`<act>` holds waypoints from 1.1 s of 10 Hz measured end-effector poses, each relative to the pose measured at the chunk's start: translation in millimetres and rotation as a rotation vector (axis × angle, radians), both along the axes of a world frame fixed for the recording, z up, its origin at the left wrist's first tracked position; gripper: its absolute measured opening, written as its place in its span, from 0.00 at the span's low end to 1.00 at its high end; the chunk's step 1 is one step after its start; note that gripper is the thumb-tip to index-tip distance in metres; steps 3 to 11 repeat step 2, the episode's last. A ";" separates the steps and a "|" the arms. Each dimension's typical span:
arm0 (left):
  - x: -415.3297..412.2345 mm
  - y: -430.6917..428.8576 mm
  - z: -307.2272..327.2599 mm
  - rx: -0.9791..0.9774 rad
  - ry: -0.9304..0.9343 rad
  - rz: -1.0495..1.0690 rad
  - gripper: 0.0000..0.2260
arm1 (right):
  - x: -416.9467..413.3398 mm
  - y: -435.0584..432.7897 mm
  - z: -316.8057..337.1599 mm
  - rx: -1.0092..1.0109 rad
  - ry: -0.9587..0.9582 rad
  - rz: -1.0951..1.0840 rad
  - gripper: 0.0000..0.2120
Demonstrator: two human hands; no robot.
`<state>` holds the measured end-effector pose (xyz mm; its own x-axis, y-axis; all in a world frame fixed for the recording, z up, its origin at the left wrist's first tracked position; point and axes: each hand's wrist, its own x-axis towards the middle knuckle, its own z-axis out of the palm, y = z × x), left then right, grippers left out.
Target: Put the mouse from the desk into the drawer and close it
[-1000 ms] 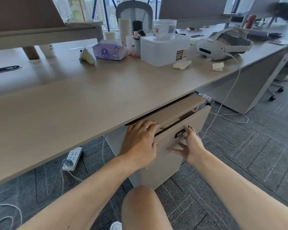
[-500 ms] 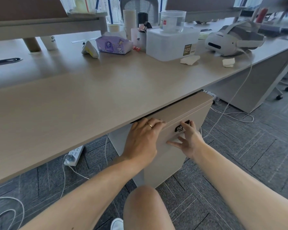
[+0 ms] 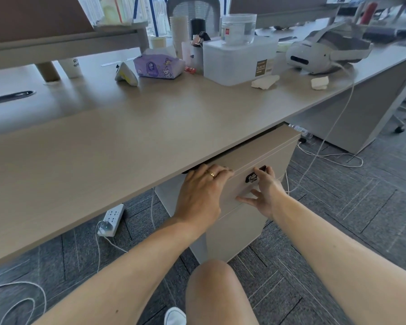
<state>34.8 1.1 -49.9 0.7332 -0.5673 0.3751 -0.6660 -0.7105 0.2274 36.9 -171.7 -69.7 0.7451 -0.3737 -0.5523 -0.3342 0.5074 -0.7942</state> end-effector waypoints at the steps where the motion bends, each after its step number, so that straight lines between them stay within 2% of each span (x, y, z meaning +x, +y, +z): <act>1: -0.4 -1.5 5.7 0.016 0.030 0.011 0.34 | -7.3 -9.5 7.8 -0.174 0.106 0.121 0.32; 2: -2.0 -0.8 13.6 0.027 0.090 0.009 0.31 | -22.9 -19.4 14.3 -0.446 0.165 0.203 0.35; 11: -2.0 -0.8 13.6 0.027 0.090 0.009 0.31 | -22.9 -19.4 14.3 -0.446 0.165 0.203 0.35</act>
